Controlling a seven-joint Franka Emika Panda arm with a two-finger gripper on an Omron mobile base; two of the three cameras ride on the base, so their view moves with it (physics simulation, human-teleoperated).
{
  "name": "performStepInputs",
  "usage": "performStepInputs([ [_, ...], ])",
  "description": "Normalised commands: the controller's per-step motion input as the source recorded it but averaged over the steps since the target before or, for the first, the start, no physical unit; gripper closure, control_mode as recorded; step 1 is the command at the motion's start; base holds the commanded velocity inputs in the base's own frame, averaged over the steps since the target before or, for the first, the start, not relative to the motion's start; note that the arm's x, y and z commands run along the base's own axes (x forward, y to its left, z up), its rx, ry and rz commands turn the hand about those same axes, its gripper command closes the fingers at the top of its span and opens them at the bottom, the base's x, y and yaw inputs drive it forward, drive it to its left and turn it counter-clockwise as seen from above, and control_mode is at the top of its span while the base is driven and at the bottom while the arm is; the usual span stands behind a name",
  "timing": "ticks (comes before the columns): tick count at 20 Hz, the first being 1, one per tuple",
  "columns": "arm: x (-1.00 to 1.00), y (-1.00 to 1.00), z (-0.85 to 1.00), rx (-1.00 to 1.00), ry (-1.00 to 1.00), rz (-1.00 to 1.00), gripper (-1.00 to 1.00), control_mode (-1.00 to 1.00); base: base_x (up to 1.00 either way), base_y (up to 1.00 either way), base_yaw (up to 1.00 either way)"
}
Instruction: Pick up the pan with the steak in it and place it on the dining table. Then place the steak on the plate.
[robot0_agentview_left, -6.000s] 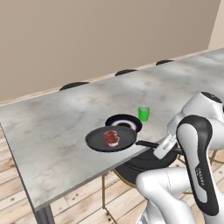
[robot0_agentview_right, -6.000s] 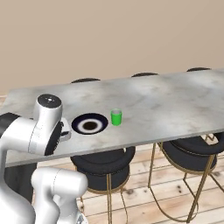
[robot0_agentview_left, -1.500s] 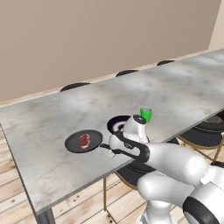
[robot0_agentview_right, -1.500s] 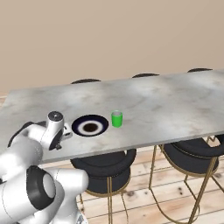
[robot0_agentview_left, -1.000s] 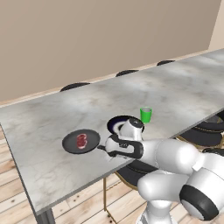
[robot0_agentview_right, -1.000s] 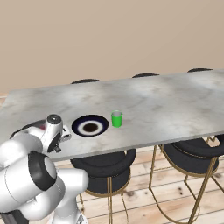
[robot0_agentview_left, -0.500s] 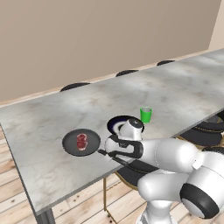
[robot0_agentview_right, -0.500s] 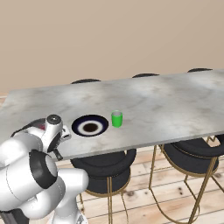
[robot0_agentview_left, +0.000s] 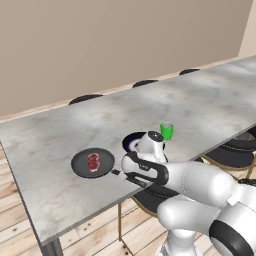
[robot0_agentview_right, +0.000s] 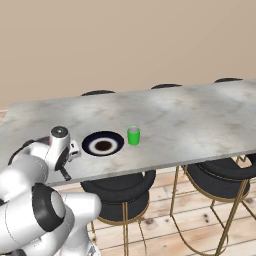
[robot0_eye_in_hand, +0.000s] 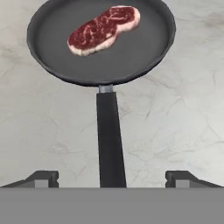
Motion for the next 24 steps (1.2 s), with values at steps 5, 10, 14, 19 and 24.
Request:
performStepInputs([
  [5, 0.00, 0.04, 0.34, 0.00, 0.01, -0.11, -1.00, -1.00, 0.00, 0.00, 0.00],
  [10, 0.13, 0.41, 0.16, 0.00, -0.01, -0.15, -1.00, -1.00, 0.00, 0.00, 0.00],
  [14, 0.22, 0.56, 0.10, 0.00, -0.04, -0.19, -1.00, -1.00, 0.00, 0.00, 0.00],
  [19, 0.39, 0.65, 0.04, -0.04, -0.08, -0.22, -1.00, -1.00, 0.00, 0.00, 0.00],
  [24, 0.64, 0.55, 0.00, -0.04, -0.03, -0.24, -1.00, -1.00, 0.00, 0.00, 0.00],
])
